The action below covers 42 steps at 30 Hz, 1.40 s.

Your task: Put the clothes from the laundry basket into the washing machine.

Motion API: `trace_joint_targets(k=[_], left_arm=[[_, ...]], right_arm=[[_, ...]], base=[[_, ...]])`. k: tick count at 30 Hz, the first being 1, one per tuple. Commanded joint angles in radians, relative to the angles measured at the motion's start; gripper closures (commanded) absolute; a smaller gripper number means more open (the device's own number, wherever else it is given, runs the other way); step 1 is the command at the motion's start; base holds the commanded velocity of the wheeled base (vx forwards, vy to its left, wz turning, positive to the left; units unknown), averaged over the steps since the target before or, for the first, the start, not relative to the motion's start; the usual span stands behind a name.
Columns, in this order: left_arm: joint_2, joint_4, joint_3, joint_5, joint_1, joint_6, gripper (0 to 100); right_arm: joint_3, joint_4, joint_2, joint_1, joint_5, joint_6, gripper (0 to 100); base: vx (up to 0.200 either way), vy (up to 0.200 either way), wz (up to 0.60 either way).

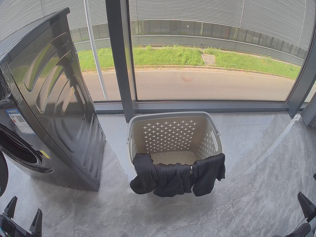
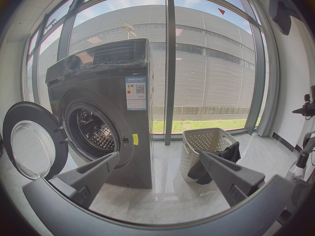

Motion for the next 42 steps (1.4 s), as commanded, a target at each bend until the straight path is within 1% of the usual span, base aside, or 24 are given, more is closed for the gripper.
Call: trace_joint_targets(k=[1, 3, 4, 5, 8, 9, 12, 16, 17, 18, 19, 25, 28, 29, 30, 34, 38, 41, 42], left_arm=[[-0.015, -0.001, 0.015, 0.0, 0.0, 0.0, 0], [-0.013, 0.001, 0.015, 0.0, 0.0, 0.001, 0], [-0.013, 0.001, 0.015, 0.0, 0.0, 0.001, 0], [-0.015, -0.001, 0.015, 0.0, 0.0, 0.003, 0], [-0.015, -0.001, 0.015, 0.0, 0.0, 0.006, 0], [-0.015, -0.001, 0.015, 0.0, 0.0, 0.006, 0], [-0.015, -0.001, 0.015, 0.0, 0.0, 0.006, 0], [-0.016, -0.001, 0.015, 0.0, 0.001, 0.017, 0], [-0.016, 0.001, 0.016, 0.0, 0.003, 0.023, 0], [-0.016, 0.001, 0.016, 0.0, 0.003, 0.023, 0], [-0.016, 0.001, 0.016, 0.002, 0.004, 0.037, 0], [-0.016, 0.001, 0.016, 0.0, 0.004, 0.037, 0], [-0.016, 0.001, 0.016, 0.0, 0.004, 0.035, 0], [-0.016, 0.001, 0.016, 0.0, 0.004, 0.035, 0], [-0.016, 0.001, 0.016, 0.0, 0.004, 0.033, 0], [-0.016, 0.001, 0.016, 0.0, 0.004, 0.033, 0], [-0.016, -0.001, 0.015, -0.001, 0.004, 0.033, 0], [-0.016, -0.001, 0.015, -0.003, 0.003, 0.033, 0], [-0.016, -0.001, 0.015, -0.003, 0.003, 0.033, 0]], right_arm=[[0.022, -0.093, 0.413, 0.021, 0.101, -0.057, 0], [0.042, -0.163, 0.471, 0.05, 0.099, -0.068, 0], [0.042, -0.163, 0.471, 0.05, 0.099, -0.068, 0], [0.05, -0.211, 0.522, 0.088, 0.096, -0.063, 0], [0.05, -0.252, 0.587, 0.13, 0.093, -0.046, 0], [0.05, -0.252, 0.587, 0.13, 0.093, -0.046, 0], [0.05, -0.284, 0.663, 0.141, 0.093, -0.017, 0], [0.047, -0.309, 0.712, 0.139, 0.092, 0.02, 0], [0.045, -0.309, 0.726, 0.139, 0.09, 0.02, 0], [0.045, -0.309, 0.726, 0.139, 0.09, 0.02, 0], [0.044, -0.31, 0.753, 0.139, 0.088, 0.023, 0], [0.034, -0.32, 0.833, 0.141, 0.082, 0.023, 0], [0.03, -0.372, 0.9, 0.158, 0.079, 0.023, 0], [0.03, -0.372, 0.9, 0.158, 0.079, 0.023, 0], [0.021, -0.453, 0.994, 0.177, 0.069, 0.026, 0], [0.01, -0.579, 1.164, 0.2, 0.042, 0.027, 0], [0.004, -0.677, 1.307, 0.222, 0.041, 0.03, 0], [-0.024, -0.788, 1.447, 0.254, 0.026, 0.075, 0], [-0.024, -0.788, 1.447, 0.254, 0.026, 0.075, 0]], base=[[0.0, 0.0, 0.0], [0.0, 0.0, 0.0], [0.0, 0.0, 0.0], [0.0, 0.0, 0.0], [0.0, 0.0, 0.0], [0.0, 0.0, 0.0], [0.0, 0.0, 0.0], [0.0, 0.0, 0.0], [0.0, 0.0, 0.0], [0.0, 0.0, 0.0], [0.0, 0.0, 0.0], [0.0, 0.0, 0.0], [0.0, 0.0, 0.0], [0.0, 0.0, 0.0], [0.0, 0.0, 0.0], [0.0, 0.0, 0.0], [0.0, 0.0, 0.0], [0.0, 0.0, 0.0], [0.0, 0.0, 0.0]])
